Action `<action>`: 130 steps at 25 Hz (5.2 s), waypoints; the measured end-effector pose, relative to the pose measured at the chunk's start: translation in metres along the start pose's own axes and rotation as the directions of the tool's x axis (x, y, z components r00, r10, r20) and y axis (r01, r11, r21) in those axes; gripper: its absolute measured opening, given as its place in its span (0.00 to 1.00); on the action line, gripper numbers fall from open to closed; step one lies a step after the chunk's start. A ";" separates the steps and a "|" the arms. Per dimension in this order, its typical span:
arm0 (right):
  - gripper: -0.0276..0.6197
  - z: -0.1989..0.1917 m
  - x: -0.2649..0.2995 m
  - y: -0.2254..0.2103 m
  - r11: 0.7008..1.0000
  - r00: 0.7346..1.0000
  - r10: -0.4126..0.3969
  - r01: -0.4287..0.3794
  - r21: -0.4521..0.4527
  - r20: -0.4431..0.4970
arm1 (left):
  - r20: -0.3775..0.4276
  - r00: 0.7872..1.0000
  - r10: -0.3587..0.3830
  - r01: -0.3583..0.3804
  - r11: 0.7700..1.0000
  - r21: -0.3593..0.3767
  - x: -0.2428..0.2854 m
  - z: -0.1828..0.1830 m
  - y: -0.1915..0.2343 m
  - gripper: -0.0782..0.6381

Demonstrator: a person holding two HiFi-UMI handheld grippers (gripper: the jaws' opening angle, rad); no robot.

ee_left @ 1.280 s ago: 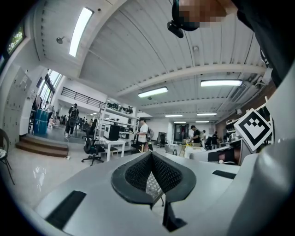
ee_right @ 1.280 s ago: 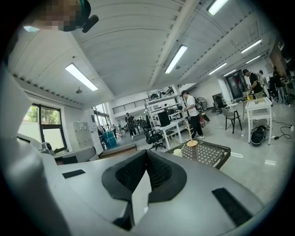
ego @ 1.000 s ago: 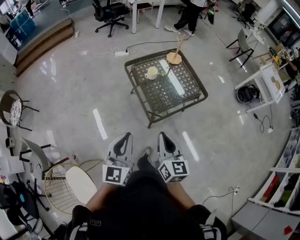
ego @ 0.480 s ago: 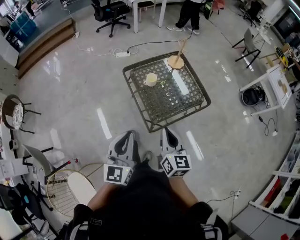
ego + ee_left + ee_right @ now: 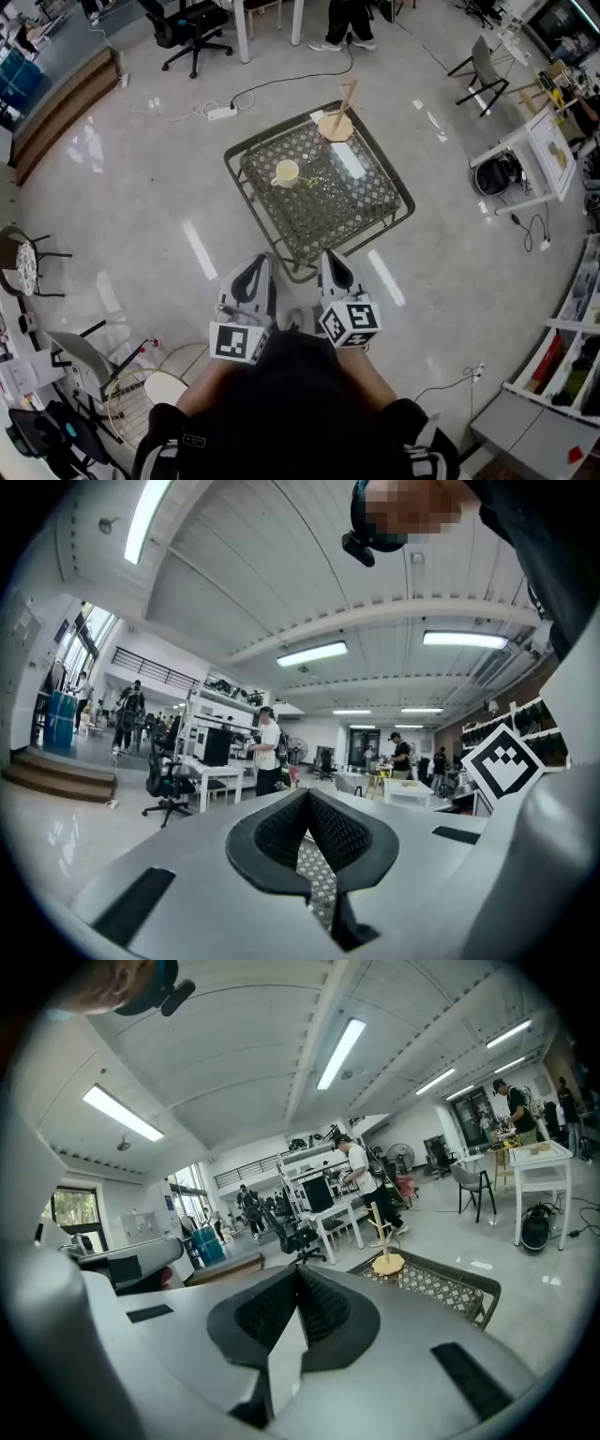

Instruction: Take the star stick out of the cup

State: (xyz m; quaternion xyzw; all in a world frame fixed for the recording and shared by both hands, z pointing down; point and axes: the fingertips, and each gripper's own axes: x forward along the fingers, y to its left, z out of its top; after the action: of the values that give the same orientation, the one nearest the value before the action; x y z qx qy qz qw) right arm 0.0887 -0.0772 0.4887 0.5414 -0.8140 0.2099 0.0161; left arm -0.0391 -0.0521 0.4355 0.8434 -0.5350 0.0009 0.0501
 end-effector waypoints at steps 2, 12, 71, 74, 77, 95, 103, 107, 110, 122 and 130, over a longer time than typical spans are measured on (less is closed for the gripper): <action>0.06 0.002 0.020 -0.008 1.000 1.000 -0.019 0.019 0.021 -0.013 | -0.008 1.000 -0.021 0.021 1.000 -0.008 0.022 0.001 0.012 0.13; 0.06 -0.009 0.119 -0.045 0.986 0.990 -0.105 0.116 0.117 -0.098 | -0.037 0.996 -0.080 0.078 0.996 -0.053 0.121 0.006 0.076 0.13; 0.08 -0.138 0.275 -0.159 0.861 0.886 -0.191 0.358 0.363 -0.422 | -0.132 0.980 -0.148 0.132 0.984 -0.123 0.234 -0.023 0.152 0.13; 0.08 -0.123 0.267 -0.156 0.874 0.904 -0.177 0.326 0.360 -0.389 | -0.128 0.983 -0.132 0.117 0.986 -0.119 0.225 -0.022 0.144 0.13; 0.08 -0.109 0.255 -0.148 0.892 0.919 -0.163 0.292 0.344 -0.358 | -0.114 0.986 -0.118 0.105 0.988 -0.113 0.211 -0.018 0.135 0.13; 0.08 -0.063 0.070 -0.094 0.968 0.980 -0.100 0.136 0.213 -0.172 | -0.042 0.999 0.002 -0.004 0.998 -0.058 0.045 -0.007 0.013 0.13; 0.08 -0.058 -0.006 -0.054 0.986 0.991 -0.051 0.069 0.154 -0.123 | -0.029 0.996 0.085 -0.086 0.996 -0.020 -0.038 -0.001 -0.017 0.13; 0.08 -0.050 -0.024 -0.035 0.988 0.995 -0.044 0.057 0.141 -0.094 | -0.005 0.996 0.089 -0.089 0.996 -0.006 -0.054 0.008 -0.016 0.13; 0.08 -0.048 -0.039 -0.021 0.989 0.995 -0.050 0.061 0.136 -0.083 | 0.014 0.996 0.089 -0.089 0.996 0.001 -0.066 0.014 -0.013 0.13; 0.08 -0.023 -0.087 0.037 0.994 0.996 -0.091 0.090 0.063 0.010 | 0.030 0.999 0.039 -0.038 0.999 -0.026 -0.095 0.019 0.007 0.13; 0.08 -0.021 -0.107 0.051 0.994 0.994 -0.103 0.102 0.040 0.032 | 0.035 0.999 0.020 -0.019 0.999 -0.035 -0.106 0.013 0.005 0.13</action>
State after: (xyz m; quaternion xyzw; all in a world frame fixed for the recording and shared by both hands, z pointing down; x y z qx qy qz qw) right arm 0.0834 0.0409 0.4641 0.5862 -0.7811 0.2150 0.0025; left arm -0.0898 0.0403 0.4172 0.8371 -0.5439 -0.0228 0.0549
